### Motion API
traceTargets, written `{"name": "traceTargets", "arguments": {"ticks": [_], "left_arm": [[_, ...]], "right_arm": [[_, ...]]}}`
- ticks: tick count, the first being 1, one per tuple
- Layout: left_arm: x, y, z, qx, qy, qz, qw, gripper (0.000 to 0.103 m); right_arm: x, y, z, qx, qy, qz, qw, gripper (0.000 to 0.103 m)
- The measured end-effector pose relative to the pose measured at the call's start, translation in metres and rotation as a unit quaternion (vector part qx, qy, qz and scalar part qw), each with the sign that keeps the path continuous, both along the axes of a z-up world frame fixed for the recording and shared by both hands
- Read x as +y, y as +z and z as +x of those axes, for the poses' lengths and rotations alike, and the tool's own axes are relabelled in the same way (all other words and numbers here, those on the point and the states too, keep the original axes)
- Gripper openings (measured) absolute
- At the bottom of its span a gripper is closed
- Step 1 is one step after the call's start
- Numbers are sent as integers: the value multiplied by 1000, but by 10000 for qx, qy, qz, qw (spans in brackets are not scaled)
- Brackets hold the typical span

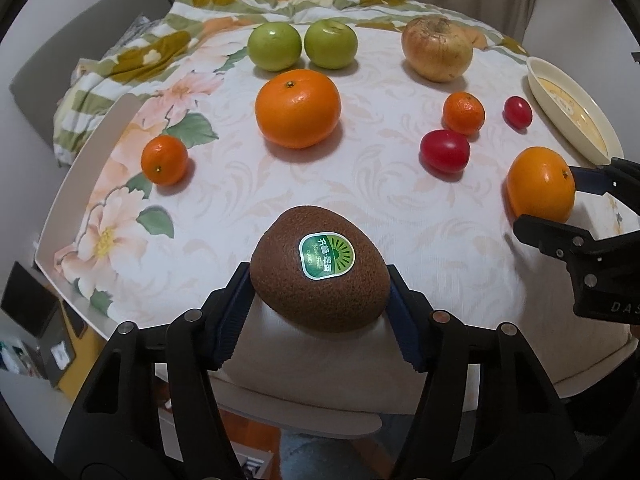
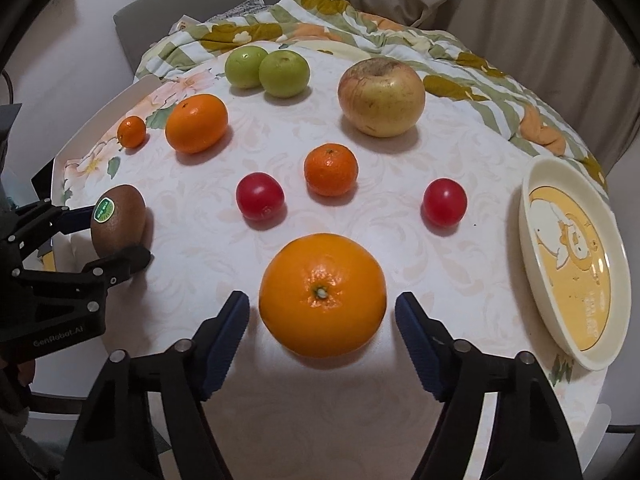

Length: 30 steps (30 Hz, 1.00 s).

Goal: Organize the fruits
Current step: 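Grasp the brown kiwi with the left tool while the right tool grasps the large orange, then carry the kiwi to the duck plate and release it with the left tool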

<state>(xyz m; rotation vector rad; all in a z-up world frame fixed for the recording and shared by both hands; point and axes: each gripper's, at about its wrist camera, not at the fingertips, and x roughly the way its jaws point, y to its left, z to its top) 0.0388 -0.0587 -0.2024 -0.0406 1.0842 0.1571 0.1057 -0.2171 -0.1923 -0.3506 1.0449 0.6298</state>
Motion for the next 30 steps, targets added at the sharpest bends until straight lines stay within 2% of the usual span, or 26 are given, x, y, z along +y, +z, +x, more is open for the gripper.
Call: {"name": "traceTargets", "arguments": {"ticks": [6,16,25,30], "left_arm": [[-1,1,-2,-26,36,-5,10000,71],[-6,17,-7,-147,55,22,9999,70],[-28,62,-4,-503,-98,122,9986,70],[-49,99,12,-861,-436,104,9953,70]], "right_arm": [[4,-2,5,5,-24,-12,10000,57],[0,14,3,-105,-66,132,9998,56],[-32,58,3,-309,-396,439,9978,56],[-60,87,10,-474,-688,534,9951,56]]}}
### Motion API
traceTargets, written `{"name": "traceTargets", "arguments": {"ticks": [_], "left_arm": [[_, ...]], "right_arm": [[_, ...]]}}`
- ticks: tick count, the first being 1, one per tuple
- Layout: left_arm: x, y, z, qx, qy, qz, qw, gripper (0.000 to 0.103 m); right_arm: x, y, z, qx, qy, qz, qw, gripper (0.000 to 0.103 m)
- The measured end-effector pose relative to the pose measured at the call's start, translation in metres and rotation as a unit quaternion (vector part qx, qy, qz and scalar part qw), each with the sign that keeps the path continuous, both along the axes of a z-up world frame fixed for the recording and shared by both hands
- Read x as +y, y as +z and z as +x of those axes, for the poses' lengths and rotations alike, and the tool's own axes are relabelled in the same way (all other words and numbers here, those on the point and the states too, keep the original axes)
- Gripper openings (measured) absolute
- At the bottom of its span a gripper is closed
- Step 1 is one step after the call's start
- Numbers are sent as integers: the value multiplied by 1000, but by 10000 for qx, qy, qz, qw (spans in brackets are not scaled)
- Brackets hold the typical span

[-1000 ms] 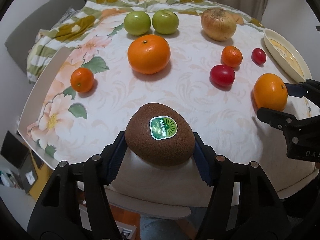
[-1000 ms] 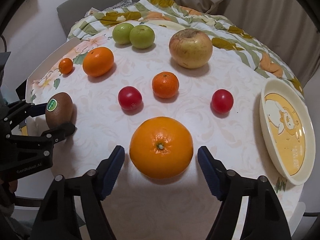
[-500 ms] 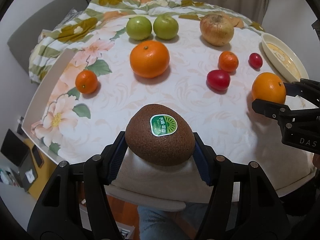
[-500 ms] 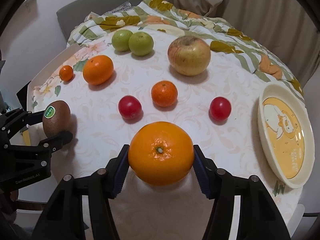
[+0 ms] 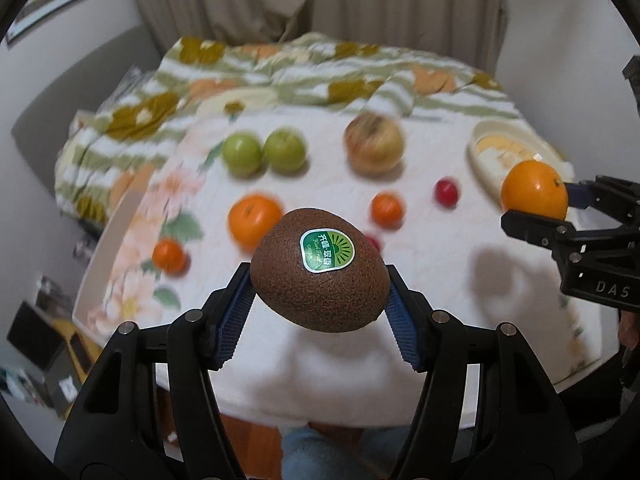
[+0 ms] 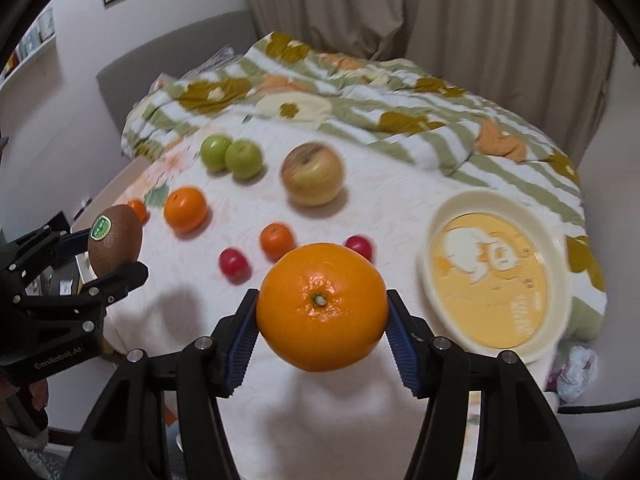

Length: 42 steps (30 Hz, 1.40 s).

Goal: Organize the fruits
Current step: 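Carry the kiwi to the duck plate and release it with the left tool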

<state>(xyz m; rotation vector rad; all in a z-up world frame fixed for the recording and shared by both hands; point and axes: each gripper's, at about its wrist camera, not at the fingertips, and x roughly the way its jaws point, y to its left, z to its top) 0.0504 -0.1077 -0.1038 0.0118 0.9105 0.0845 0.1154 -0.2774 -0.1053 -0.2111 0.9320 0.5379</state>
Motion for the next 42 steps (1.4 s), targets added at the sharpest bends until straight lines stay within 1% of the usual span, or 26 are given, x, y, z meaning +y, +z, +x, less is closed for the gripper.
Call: {"name": "traceTargets", "arguments": {"ticks": [2,5,10,14,17,19,23,24,26,29,32,35,37,39,42], "left_arm": [[-10,13,10,-136,-192,2,9997,70],[-24,28,29,-295,-481,-32,9984,70],[-50,48,68,-488,-1067,-85,9931,70],[-75,55,102,-538,-1608,-112,9855,70],[-94,55,128,-498,-2025,-198,9778,70],[-108,52,144,-451,-2304,-249,9717,70],[-138,40,174,-310,-2848,-311,9576,70],[-147,36,183,-261,-3011,-314,9527,70],[-160,28,194,-196,-3214,-307,9462,70],[-180,11,212,-103,-3576,-264,9334,70],[-199,-9,227,46,-3831,-240,9234,70],[-212,-26,238,205,-4023,-201,9151,70],[-224,-39,243,306,-4202,-58,9069,70],[-233,-48,247,372,-4331,113,9005,70],[-242,-59,251,484,-4487,149,8923,70]], "right_arm": [[-9,8,2,-91,-134,0,9999,56],[-32,23,11,-216,-479,25,9986,56],[-62,37,28,-312,-1064,38,9938,56],[-89,44,44,-326,-1627,54,9861,56],[-105,45,52,-297,-2000,47,9793,56],[-112,45,56,-286,-2195,33,9752,56],[-133,41,68,-222,-2701,12,9626,56],[-136,40,69,-203,-2810,15,9595,56],[-143,38,72,-175,-2978,16,9545,56],[-152,31,77,-118,-3214,-12,9469,56],[-158,22,80,-11,-3456,-29,9384,56],[-165,14,82,87,-3666,-19,9304,56],[-167,11,83,132,-3758,-11,9266,56],[-169,8,83,174,-3846,-27,9229,56],[-170,3,83,230,-3928,-92,9193,56]]}}
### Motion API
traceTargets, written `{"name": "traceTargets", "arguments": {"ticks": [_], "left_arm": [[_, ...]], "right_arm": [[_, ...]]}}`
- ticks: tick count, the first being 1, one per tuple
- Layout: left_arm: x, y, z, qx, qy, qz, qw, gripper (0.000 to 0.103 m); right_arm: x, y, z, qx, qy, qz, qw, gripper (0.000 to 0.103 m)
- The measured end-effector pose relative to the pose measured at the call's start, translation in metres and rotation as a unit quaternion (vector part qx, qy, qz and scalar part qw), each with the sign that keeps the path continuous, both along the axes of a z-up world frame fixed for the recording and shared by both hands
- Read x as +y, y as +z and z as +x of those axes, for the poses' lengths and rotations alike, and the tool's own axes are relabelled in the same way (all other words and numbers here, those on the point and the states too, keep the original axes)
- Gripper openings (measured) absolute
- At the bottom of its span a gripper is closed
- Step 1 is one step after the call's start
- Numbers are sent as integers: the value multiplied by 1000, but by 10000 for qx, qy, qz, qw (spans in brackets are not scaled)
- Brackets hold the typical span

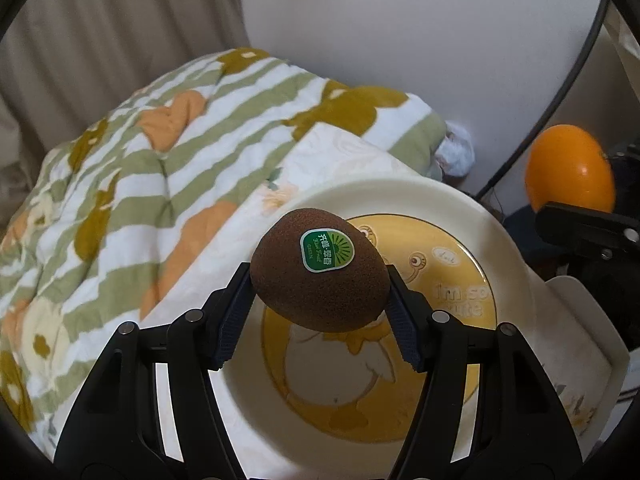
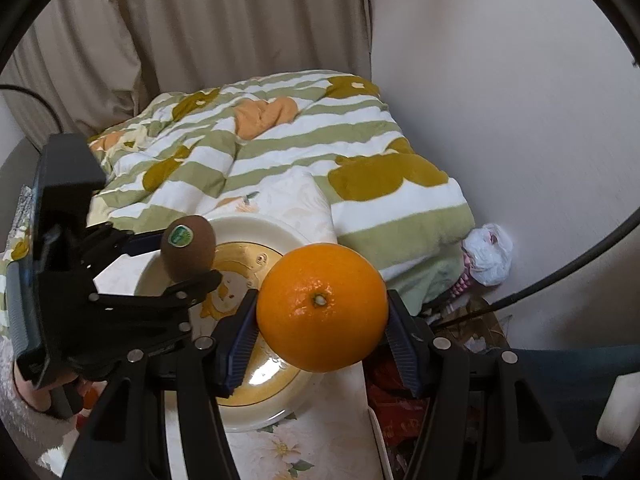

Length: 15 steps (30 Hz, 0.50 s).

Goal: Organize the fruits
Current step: 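Carry the kiwi to the duck plate and release it with the left tool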

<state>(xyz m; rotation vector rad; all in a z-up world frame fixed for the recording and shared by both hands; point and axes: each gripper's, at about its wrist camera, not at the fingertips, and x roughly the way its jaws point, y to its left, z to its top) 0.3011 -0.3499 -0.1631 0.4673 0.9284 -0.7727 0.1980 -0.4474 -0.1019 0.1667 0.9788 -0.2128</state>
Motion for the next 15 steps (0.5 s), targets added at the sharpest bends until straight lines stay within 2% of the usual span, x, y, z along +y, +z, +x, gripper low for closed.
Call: {"name": "traceTargets", "arguments": {"ticks": [8,15], "left_arm": [[-13,-21,3,158,-260,233,9993,70],[-16,-23,5,146,-266,253,9992,72]], "right_arm": [[-3,-5,-2,86,-278,32,9996,56],[-2,-4,-6,67,-450,88,9989,56]]}}
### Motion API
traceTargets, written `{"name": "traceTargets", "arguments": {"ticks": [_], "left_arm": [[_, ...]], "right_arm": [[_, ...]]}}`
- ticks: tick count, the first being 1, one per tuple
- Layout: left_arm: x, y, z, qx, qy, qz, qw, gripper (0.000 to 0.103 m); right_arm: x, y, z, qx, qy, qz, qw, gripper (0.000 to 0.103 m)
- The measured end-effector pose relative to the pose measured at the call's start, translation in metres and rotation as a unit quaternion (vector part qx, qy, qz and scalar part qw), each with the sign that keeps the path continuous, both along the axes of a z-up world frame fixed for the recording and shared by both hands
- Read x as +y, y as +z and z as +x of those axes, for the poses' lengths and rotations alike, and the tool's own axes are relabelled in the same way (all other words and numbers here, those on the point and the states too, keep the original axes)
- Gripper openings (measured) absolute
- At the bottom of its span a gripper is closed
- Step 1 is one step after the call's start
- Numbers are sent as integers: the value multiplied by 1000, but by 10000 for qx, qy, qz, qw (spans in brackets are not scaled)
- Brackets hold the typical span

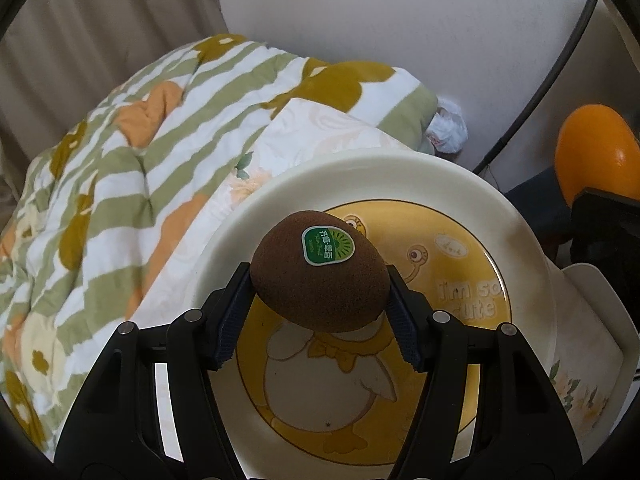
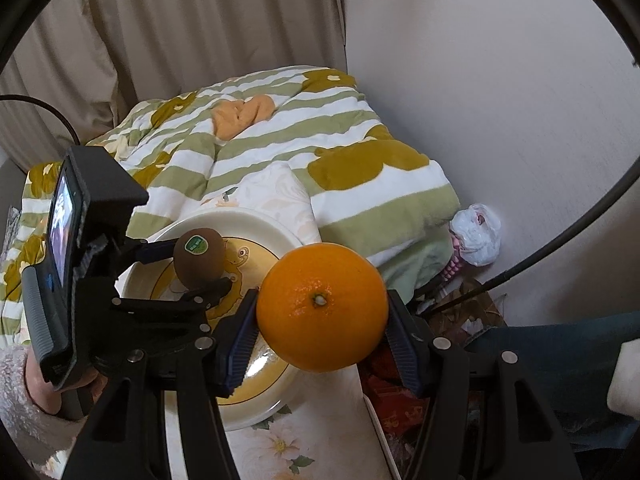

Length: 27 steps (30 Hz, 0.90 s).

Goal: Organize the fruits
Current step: 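Carry the kiwi to the duck plate and release it with the left tool, then lower the orange onto the duck plate beside the kiwi and open the right tool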

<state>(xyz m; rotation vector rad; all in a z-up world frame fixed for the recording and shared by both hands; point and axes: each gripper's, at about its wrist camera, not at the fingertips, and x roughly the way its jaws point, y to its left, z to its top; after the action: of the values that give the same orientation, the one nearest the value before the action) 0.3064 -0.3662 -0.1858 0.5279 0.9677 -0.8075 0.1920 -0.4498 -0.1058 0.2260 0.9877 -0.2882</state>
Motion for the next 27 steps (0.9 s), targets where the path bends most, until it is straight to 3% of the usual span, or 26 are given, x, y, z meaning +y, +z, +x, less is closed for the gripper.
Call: {"name": "traceTargets", "arguments": {"ticks": [2,4,8,16,22,27], "left_arm": [[-2,2,-1,-87,-4,22,10000,94],[-2,7,-4,-186,-29,-44,9998,103],[3,21,-11,-431,76,3,9990,103],[46,58,-19,-388,826,-85,9958,103],[88,80,-28,-222,1614,-256,9863,103],[125,90,-42,-170,2314,-316,9722,103]], "right_arm": [[-1,2,-3,-18,-37,11,10000,56],[-3,6,-6,-58,-64,49,10000,56],[-7,15,-12,-134,-33,38,9999,56],[-11,24,-10,-271,518,-26,9983,56],[-2,13,4,-285,1188,-69,9925,56],[9,-12,24,-144,1843,50,9827,56]]}}
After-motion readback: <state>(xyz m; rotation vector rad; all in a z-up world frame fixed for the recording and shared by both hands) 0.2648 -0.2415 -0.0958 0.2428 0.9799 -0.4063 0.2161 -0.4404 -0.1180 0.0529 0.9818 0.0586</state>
